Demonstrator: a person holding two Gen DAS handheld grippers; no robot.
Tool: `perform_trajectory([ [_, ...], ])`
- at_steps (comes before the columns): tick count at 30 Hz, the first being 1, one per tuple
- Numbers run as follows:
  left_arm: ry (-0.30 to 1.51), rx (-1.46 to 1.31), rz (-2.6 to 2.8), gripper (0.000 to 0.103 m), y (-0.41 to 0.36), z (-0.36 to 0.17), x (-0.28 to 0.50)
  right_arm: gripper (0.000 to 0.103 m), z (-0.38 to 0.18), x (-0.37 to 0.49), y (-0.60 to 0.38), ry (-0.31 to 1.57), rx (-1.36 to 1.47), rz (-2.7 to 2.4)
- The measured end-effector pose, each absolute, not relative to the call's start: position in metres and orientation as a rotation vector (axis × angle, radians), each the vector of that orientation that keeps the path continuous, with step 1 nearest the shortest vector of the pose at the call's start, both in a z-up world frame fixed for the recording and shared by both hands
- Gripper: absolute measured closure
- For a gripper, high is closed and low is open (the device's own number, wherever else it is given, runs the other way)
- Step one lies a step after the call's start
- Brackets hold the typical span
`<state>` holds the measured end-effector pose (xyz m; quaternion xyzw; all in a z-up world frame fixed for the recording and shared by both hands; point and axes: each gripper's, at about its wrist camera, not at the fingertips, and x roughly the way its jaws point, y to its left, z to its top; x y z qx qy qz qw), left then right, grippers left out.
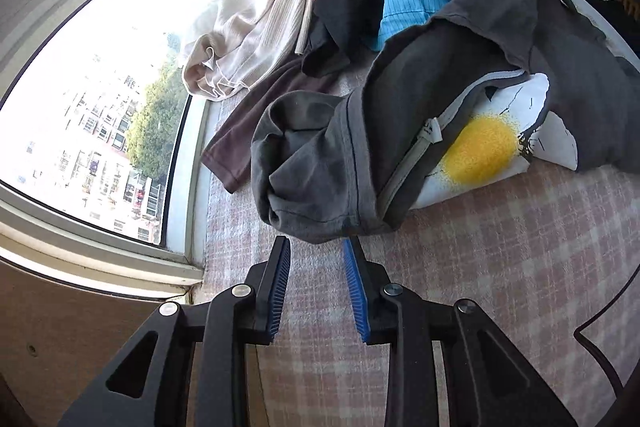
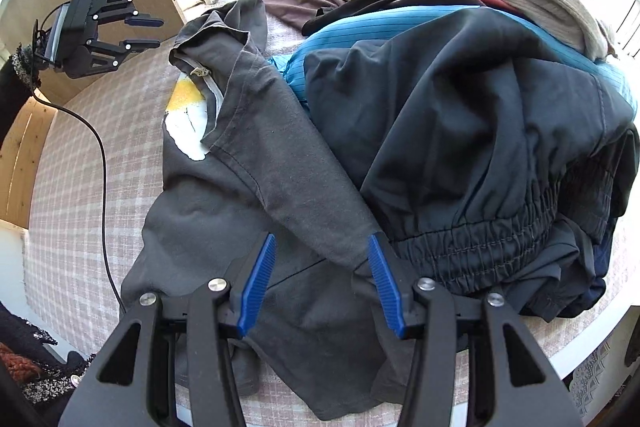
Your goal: Fold clothes
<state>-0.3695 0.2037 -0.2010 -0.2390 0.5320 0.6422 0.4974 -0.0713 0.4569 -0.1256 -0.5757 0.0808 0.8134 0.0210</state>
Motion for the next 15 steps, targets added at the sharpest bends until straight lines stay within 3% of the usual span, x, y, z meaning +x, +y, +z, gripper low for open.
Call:
perform_trajectory([
  [3, 1.389, -0.537, 1.534, 0.075, 0.206, -0.219, -0.37, 0.055, -0.13, -0.08, 0.452, 0.247, -1.794, 2.531],
  [11, 1.318, -0.471, 1.494, 0.075, 0.238, -0.233, -0.375, 0.055, -0.127, -0.091, 0.448, 0.214, -1.803, 2.533],
  [15, 1.24, -0.659, 1.382, 0.098, 0.251, -0.24, -0.385, 0.055, -0.127, -0.09, 0.444, 0.181, -1.836, 2.56],
])
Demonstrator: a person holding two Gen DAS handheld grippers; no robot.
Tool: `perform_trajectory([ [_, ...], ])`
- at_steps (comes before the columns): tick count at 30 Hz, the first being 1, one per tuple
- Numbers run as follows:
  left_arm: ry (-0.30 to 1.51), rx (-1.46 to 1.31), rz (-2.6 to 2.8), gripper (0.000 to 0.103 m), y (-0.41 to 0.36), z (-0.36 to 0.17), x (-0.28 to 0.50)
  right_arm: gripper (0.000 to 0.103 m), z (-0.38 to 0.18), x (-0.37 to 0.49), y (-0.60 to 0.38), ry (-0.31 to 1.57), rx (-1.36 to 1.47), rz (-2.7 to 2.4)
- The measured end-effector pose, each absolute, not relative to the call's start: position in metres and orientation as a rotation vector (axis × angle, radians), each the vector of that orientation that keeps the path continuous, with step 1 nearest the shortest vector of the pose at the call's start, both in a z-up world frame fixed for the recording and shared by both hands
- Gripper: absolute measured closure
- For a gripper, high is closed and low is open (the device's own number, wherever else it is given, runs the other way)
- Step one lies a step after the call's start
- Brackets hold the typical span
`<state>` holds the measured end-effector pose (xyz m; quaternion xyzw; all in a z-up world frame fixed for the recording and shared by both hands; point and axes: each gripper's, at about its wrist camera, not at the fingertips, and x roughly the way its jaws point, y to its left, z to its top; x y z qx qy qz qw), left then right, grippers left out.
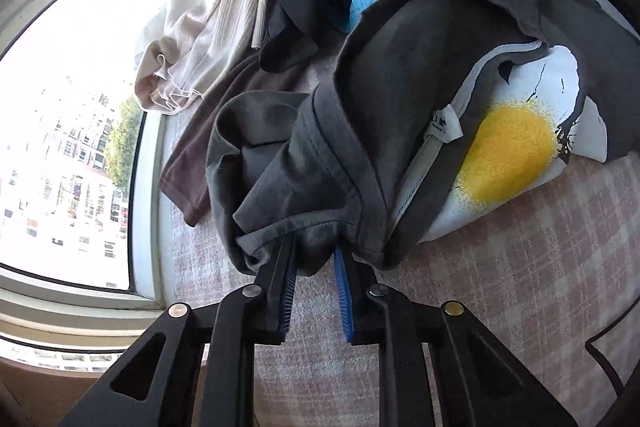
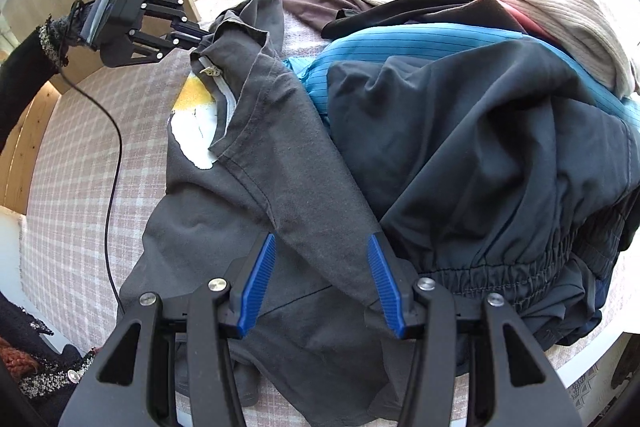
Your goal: Fold clothes
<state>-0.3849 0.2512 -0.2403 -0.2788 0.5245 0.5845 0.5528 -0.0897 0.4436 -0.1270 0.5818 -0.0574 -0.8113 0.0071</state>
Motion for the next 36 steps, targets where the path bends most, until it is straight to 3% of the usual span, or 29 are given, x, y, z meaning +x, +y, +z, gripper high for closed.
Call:
perform_trajectory([
  [10, 1.048, -0.727, 1.447, 0.1, 0.248, -0.216, -0.395, 0.055, -0.148, -0.096, 0.422, 0.012, 1.785, -2.463],
  [17, 0.957, -0.704, 1.485, 0.1, 0.252, -0.194, -0.398, 0.056, -0.188, -0.107, 0.397, 0.594, 1.811, -2.512],
  [18, 0.948, -0.703, 1.495, 0.1, 0.253, -0.192, -0.399, 0.062, -0.193, -0.108, 0.397, 0.636, 1.824, -2.499],
  [19, 0.94, -0.702, 1.506, 0.1, 0.253, -0.19, -0.4, 0.071, -0.192, -0.109, 0.4, 0.625, 1.837, -2.505],
  [20, 0.929, -0.698, 1.517, 0.1, 0.253, -0.187, -0.399, 0.094, -0.19, -0.109, 0.403, 0.603, 1.847, -2.514],
  [23, 0.884, -0.683, 1.547, 0.1, 0.244, -0.174, -0.391, 0.095, -0.154, -0.107, 0.426, 0.305, 1.76, -2.635],
  [31, 0.827, -0.637, 1.622, 0.1, 0.206, -0.111, -0.35, 0.095, -0.034, -0.061, 0.462, -0.003, 1.444, -2.94],
  [36, 0.894, -0.595, 1.547, 0.098, 0.199, -0.082, -0.293, 0.095, 0.001, -0.013, 0.475, -0.213, 1.323, -3.048],
])
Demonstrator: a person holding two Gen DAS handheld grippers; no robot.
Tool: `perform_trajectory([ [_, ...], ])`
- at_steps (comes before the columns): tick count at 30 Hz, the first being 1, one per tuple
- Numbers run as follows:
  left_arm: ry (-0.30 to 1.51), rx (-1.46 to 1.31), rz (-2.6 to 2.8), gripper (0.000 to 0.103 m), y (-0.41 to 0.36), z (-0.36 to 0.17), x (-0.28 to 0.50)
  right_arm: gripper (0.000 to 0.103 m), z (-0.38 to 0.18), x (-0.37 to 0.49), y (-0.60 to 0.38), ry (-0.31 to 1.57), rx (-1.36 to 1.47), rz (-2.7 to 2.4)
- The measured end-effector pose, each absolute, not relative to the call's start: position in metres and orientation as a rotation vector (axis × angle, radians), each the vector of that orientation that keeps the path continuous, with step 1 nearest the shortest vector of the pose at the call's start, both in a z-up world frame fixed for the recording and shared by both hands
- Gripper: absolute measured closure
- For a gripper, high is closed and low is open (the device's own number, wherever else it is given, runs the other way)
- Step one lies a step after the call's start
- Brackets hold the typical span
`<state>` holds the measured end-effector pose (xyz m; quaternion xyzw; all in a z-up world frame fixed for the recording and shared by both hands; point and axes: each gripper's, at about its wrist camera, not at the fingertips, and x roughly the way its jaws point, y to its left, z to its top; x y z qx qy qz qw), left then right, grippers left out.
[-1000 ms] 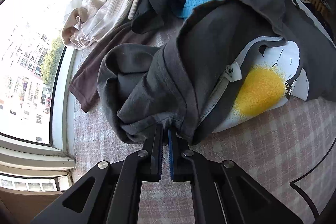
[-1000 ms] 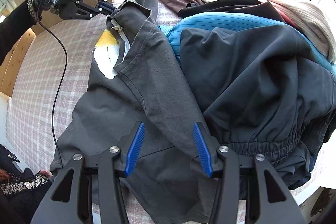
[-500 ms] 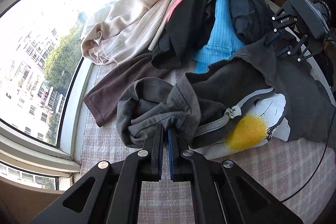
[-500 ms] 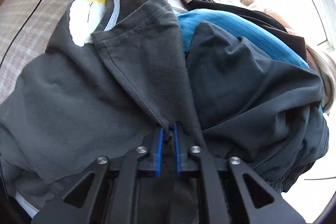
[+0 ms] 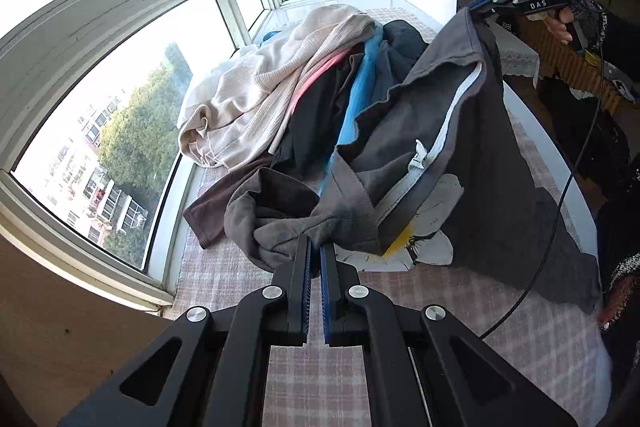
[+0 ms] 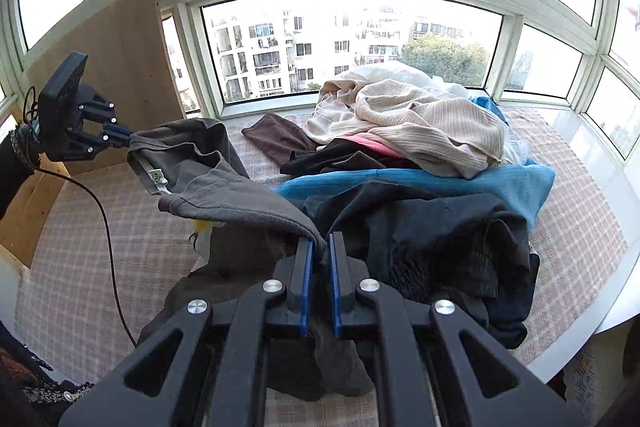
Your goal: Fold clothes
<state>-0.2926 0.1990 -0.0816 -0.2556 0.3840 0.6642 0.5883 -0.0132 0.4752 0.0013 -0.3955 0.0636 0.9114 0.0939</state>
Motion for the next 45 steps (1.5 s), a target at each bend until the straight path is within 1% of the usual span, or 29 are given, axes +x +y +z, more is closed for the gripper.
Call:
perform_trajectory([
  [1, 0.905, -0.586, 1.531, 0.093, 0.202, -0.082, -0.282, 0.095, -0.007, -0.004, 0.481, 0.208, -1.169, 2.662],
  [4, 0.918, -0.606, 1.489, 0.087, 0.223, -0.106, -0.264, 0.095, -0.045, 0.023, 0.506, 0.294, -1.215, 2.529],
  [7, 1.02, -0.627, 1.425, 0.087, 0.243, -0.142, -0.248, 0.095, -0.095, 0.045, 0.532, 0.368, -1.323, 2.386],
  [9, 1.109, -0.606, 1.384, 0.086, 0.25, -0.158, -0.236, 0.095, -0.112, 0.059, 0.541, 0.435, -1.33, 2.348],
  [11, 1.156, -0.574, 1.349, 0.086, 0.257, -0.16, -0.231, 0.095, -0.128, 0.073, 0.55, 0.498, -1.334, 2.312],
  [14, 1.22, -0.457, 1.325, 0.081, 0.277, -0.15, -0.231, 0.095, -0.136, 0.079, 0.55, 0.515, -1.318, 2.309],
  [16, 1.246, -0.397, 1.309, 0.077, 0.296, -0.143, -0.239, 0.095, -0.14, 0.081, 0.55, 0.527, -1.31, 2.304],
  [18, 1.264, -0.389, 1.3, 0.076, 0.316, -0.14, -0.253, 0.095, -0.143, 0.085, 0.553, 0.575, -1.304, 2.297],
  [21, 1.085, -0.702, 1.326, 0.068, 0.355, -0.138, -0.294, 0.095, -0.144, 0.088, 0.552, 0.588, -1.304, 2.287],
  [23, 0.944, -0.893, 1.362, 0.068, 0.373, -0.142, -0.311, 0.095, -0.142, 0.085, 0.551, 0.565, -1.303, 2.288],
  [24, 0.909, -0.933, 1.367, 0.068, 0.377, -0.146, -0.313, 0.095, -0.141, 0.083, 0.55, 0.557, -1.304, 2.293],
  [25, 0.912, -0.941, 1.368, 0.068, 0.38, -0.15, -0.309, 0.095, -0.141, 0.08, 0.55, 0.548, -1.305, 2.297],
  [30, 1.04, -0.961, 1.405, 0.065, 0.388, -0.178, -0.293, 0.095, -0.134, 0.073, 0.549, 0.512, -1.291, 2.329],
  [32, 1.033, -1.013, 1.447, 0.065, 0.39, -0.187, -0.299, 0.095, -0.13, 0.072, 0.547, 0.493, -1.285, 2.34],
  [33, 0.999, -1.042, 1.454, 0.068, 0.389, -0.188, -0.302, 0.095, -0.129, 0.072, 0.546, 0.481, -1.282, 2.346],
  [34, 0.96, -1.069, 1.458, 0.077, 0.387, -0.188, -0.305, 0.095, -0.128, 0.072, 0.544, 0.467, -1.277, 2.352],
  [36, 0.876, -1.093, 1.471, 0.088, 0.379, -0.184, -0.308, 0.095, -0.127, 0.073, 0.542, 0.458, -1.266, 2.359],
  [39, 0.746, -1.073, 1.575, 0.094, 0.362, -0.166, -0.308, 0.095, -0.121, 0.072, 0.536, 0.461, -1.246, 2.374],
  [42, 0.539, -1.097, 1.644, 0.095, 0.335, -0.141, -0.305, 0.095, -0.102, 0.073, 0.524, 0.417, -1.199, 2.427],
  [45, 0.302, -1.074, 1.691, 0.095, 0.295, -0.096, -0.295, 0.095, -0.065, 0.078, 0.509, 0.354, -1.109, 2.514],
])
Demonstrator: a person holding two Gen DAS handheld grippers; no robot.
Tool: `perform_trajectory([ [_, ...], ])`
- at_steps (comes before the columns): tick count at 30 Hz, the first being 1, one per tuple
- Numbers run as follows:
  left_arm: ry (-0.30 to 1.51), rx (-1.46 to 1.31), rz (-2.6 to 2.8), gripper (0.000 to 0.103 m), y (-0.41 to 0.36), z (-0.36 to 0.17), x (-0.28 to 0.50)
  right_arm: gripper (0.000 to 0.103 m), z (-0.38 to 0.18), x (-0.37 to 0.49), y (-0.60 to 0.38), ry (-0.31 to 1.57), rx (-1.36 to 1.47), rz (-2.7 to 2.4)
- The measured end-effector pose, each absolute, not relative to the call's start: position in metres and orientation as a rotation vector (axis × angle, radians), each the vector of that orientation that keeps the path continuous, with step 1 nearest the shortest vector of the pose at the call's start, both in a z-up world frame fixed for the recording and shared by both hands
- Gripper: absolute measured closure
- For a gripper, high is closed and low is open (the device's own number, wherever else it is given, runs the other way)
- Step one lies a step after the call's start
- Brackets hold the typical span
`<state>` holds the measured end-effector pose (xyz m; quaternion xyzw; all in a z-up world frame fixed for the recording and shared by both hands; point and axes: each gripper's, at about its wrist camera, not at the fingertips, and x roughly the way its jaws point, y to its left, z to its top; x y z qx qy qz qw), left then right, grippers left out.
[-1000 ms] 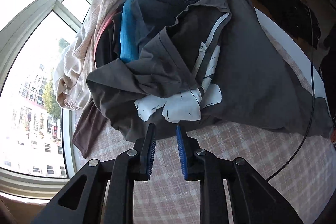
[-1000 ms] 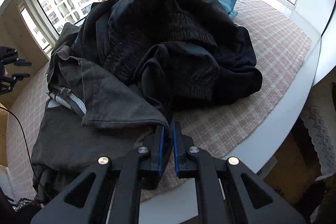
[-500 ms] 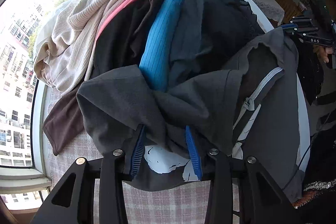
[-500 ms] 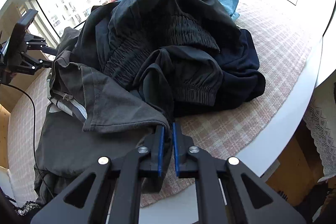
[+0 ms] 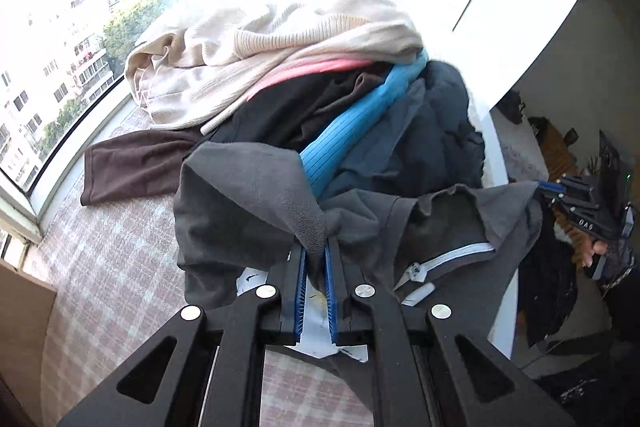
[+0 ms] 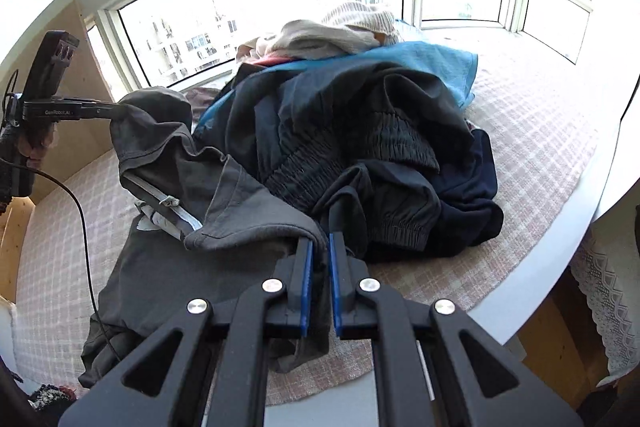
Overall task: Fold clothes
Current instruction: 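Lift the grey zip garment off the heap with both grippers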
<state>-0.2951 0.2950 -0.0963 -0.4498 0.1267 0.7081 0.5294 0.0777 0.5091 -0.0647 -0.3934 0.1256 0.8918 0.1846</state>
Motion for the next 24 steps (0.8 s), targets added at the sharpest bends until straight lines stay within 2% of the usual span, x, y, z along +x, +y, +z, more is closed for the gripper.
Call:
perform_trajectory([
  [8, -0.042, -0.73, 2.01, 0.095, 0.148, 0.055, -0.244, 0.095, 0.055, 0.073, 0.465, 0.144, -0.852, 2.746],
  [11, -0.163, -0.564, 2.132, 0.095, 0.08, 0.109, -0.205, 0.095, 0.115, 0.074, 0.435, 0.011, -0.705, 2.846],
  [14, -0.268, -0.351, 2.212, 0.1, 0.009, 0.164, -0.153, 0.095, 0.171, 0.083, 0.4, -0.118, -0.554, 2.949],
  [16, -0.21, -0.256, 2.293, 0.099, -0.022, 0.196, -0.119, 0.095, 0.198, 0.087, 0.38, -0.144, -0.532, 3.024],
  [18, -0.109, -0.275, 2.373, 0.1, -0.035, 0.208, -0.099, 0.095, 0.203, 0.08, 0.361, -0.213, -0.566, 3.038],
  [22, 0.125, -0.529, 2.353, 0.097, -0.012, 0.151, -0.094, 0.095, 0.165, 0.058, 0.35, -0.341, -0.736, 2.973],
  [24, 0.219, -0.664, 2.303, 0.097, 0.004, 0.112, -0.096, 0.095, 0.13, 0.047, 0.364, -0.324, -0.846, 2.903],
])
